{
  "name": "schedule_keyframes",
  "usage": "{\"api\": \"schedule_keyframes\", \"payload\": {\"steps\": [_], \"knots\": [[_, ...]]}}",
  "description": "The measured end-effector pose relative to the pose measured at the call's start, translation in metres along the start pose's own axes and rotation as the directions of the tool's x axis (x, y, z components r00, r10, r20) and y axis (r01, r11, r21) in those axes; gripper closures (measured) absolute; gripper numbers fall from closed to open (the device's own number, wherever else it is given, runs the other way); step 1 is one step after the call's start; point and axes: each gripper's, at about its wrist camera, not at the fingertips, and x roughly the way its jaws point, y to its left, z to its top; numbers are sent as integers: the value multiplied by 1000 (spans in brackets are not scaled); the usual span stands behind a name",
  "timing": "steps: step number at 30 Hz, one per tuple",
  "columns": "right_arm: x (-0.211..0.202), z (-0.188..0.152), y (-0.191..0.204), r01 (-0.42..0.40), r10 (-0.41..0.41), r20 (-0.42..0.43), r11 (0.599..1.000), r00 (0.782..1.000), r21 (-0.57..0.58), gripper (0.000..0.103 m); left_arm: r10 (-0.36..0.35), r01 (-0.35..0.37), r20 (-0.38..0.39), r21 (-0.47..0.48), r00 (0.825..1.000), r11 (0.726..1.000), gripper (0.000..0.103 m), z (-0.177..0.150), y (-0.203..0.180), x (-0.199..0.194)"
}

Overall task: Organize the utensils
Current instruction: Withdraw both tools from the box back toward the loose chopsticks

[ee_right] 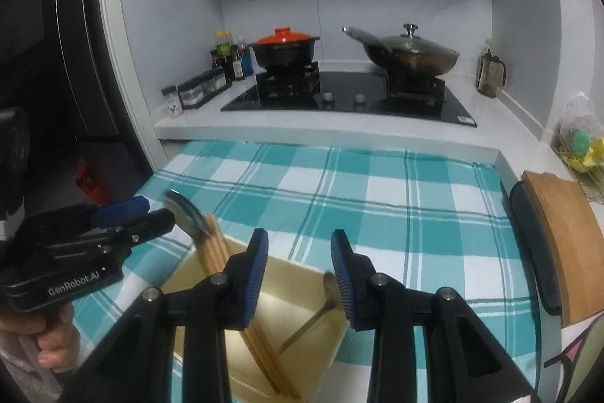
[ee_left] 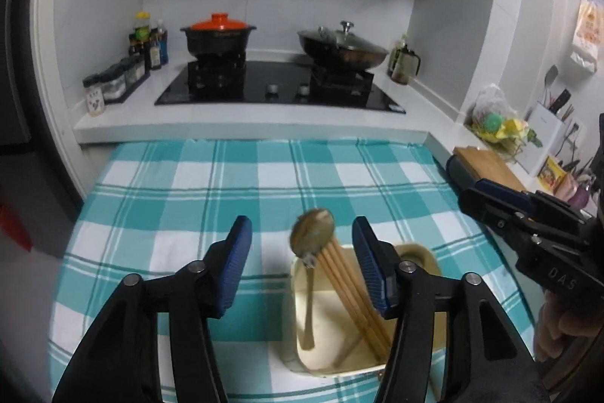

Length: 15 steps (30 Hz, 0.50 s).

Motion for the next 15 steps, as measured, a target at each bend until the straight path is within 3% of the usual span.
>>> {"api": "schedule_keyframes", "payload": {"steps": [2, 4, 7, 15], "knots": [[-31, 15, 5, -2, 4, 63, 1000, 998, -19, 67, 11, -12, 62, 5, 998, 1000, 32, 13, 4, -35], [-69, 27, 10, 8, -3, 126, 999, 992, -38, 59, 16, -17, 119, 10, 993, 1000, 24, 20, 8, -78], [-125, 33, 17, 7, 3, 203, 999, 979, -48, 57, 3, -7, 156, 27, 988, 1000, 16, 18, 11, -130], [-258, -8, 39, 59, -18, 328, 991, 945, -117, 57, 6, -30, 162, 142, 987, 989, 8, -51, 1, -225]]}}
